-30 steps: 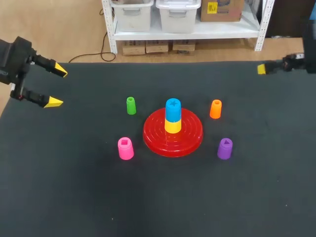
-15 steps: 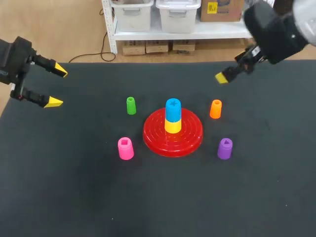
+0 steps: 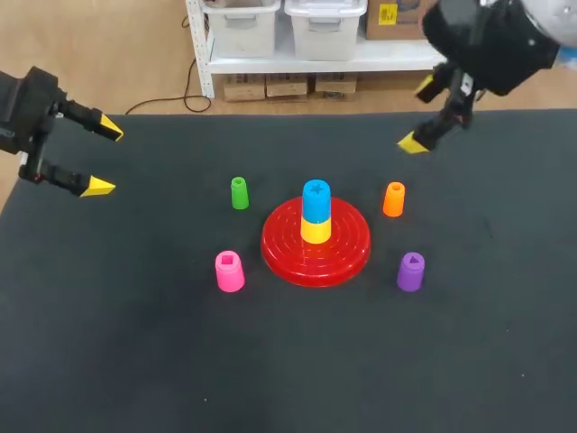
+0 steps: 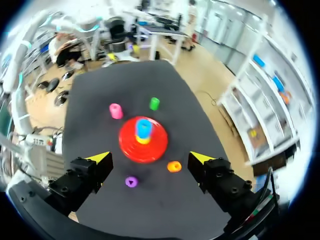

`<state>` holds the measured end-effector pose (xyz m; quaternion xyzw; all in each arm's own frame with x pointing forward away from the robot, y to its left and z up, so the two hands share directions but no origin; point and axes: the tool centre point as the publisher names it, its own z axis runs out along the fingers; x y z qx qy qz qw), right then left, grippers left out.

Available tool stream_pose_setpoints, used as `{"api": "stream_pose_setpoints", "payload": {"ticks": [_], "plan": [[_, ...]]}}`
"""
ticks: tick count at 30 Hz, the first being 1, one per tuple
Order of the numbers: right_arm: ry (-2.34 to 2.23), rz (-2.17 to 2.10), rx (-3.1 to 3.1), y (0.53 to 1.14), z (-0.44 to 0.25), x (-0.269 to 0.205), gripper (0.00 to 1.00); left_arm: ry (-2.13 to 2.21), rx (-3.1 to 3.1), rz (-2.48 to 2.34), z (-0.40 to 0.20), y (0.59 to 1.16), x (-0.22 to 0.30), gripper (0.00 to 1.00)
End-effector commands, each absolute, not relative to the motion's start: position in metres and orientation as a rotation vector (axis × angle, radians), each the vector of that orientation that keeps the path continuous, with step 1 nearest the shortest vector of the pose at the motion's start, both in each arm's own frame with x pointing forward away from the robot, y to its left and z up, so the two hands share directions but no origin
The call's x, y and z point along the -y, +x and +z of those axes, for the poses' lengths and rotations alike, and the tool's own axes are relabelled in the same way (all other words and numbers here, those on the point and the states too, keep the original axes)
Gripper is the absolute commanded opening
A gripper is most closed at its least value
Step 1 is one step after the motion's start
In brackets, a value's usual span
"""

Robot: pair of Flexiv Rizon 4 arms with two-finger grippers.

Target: Pick up and stack the cylinders on the red base in this order: pink,purple,orange,green

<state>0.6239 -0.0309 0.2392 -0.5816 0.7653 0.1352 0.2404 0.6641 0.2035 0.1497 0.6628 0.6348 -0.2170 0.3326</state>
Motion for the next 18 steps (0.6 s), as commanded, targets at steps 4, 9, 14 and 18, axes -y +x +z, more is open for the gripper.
{"api": "stream_pose_setpoints", "payload": {"ticks": [4,9,14,18], "plan": [[-1.865,0.442,-1.969,0.611,0.239,-0.031,1.0,1.733,-1.657,-0.567,0.149,0.665,-0.203,1.0],[-2.021,0.422,-1.892,0.602,0.228,-0.073,1.0,1.733,-1.657,-0.567,0.149,0.665,-0.203,1.0],[-2.163,0.372,-1.817,0.595,0.218,-0.11,1.0,1.733,-1.657,-0.567,0.149,0.665,-0.203,1.0],[-2.288,0.307,-1.737,0.584,0.207,-0.136,1.0,1.733,-1.657,-0.567,0.149,0.665,-0.203,1.0]]}}
